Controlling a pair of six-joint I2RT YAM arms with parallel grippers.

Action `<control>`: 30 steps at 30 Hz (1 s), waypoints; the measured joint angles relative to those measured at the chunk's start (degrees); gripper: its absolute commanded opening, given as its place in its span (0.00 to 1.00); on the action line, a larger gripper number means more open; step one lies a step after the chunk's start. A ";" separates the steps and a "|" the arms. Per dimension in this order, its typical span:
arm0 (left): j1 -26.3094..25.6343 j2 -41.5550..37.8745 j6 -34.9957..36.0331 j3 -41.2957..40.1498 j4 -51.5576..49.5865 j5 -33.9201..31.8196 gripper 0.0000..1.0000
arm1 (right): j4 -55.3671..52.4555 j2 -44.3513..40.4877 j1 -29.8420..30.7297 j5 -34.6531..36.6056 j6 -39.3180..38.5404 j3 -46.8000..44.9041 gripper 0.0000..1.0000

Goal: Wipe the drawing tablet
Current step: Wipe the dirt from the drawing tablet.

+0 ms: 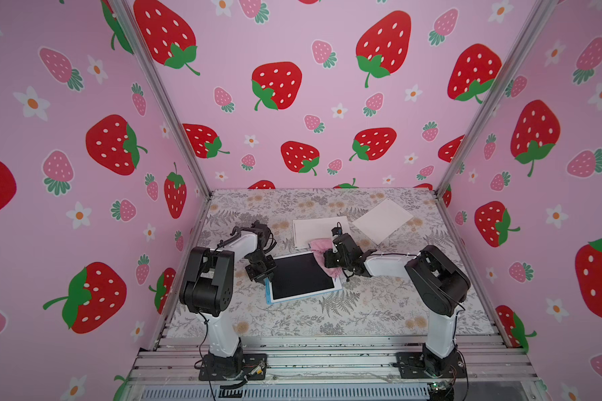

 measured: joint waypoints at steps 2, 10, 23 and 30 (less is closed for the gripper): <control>-0.22 0.00 -0.02 0.00 0.09 0.09 0.22 | -0.22 0.74 1.05 0.09 -0.15 1.20 0.00; -0.31 0.00 -0.02 0.00 0.13 0.09 0.22 | 5.90 1.60 5.38 4.26 0.94 -2.58 0.00; -1.09 0.04 -0.22 -0.07 0.83 1.25 0.21 | 14.43 1.07 12.26 9.68 -4.20 -7.74 0.00; -1.31 0.17 -0.46 -0.02 0.94 1.84 0.21 | 22.08 -2.86 5.88 8.79 -4.13 -16.79 0.00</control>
